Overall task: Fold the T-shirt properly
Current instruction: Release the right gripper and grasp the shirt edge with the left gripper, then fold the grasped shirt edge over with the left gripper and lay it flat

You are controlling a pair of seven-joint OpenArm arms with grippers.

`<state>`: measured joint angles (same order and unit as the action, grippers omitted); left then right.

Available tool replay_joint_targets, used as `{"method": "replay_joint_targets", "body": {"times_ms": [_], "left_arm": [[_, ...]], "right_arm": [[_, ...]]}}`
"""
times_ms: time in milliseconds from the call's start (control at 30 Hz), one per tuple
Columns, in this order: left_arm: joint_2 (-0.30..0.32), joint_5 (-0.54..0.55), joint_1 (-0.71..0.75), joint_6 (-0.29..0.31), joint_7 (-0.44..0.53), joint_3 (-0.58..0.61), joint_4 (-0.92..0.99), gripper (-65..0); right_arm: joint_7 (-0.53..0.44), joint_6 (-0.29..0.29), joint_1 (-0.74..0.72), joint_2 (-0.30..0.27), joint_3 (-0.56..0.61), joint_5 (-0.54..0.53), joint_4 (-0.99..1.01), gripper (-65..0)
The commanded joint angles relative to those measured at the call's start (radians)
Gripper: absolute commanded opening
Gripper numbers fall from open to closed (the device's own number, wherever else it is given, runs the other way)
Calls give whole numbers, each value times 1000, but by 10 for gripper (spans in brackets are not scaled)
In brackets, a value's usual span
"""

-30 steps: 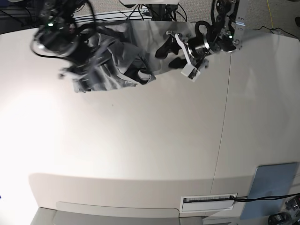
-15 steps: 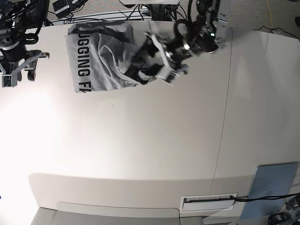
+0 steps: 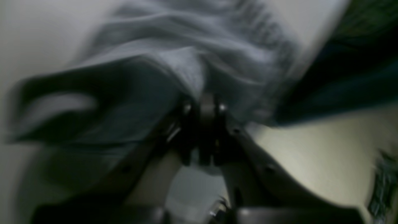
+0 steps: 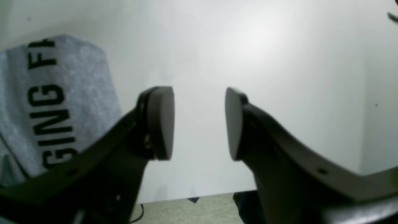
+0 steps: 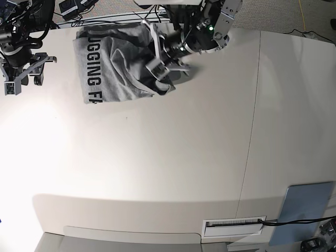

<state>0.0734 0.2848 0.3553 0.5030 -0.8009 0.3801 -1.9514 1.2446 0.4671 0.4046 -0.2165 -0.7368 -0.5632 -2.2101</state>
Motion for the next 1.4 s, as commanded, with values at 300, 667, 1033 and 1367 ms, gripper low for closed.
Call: {"method": "replay_joint_targets", "body": {"times_ms": [300, 667, 1033, 1367], "left_arm": [[133, 351, -1, 150, -367, 3, -127, -579], [245, 350, -38, 97, -410, 1, -127, -349], [225, 285, -138, -14, -182, 1, -130, -350], [219, 241, -133, -13, 38, 4, -129, -453]], "right_arm": [[-26, 1, 0, -16, -4, -26, -13, -386], [-26, 1, 0, -16, -4, -29, -13, -386], [-25, 1, 0, -16, -3, -31, -13, -386], [-26, 0, 0, -16, -2, -59, -13, -386]]}}
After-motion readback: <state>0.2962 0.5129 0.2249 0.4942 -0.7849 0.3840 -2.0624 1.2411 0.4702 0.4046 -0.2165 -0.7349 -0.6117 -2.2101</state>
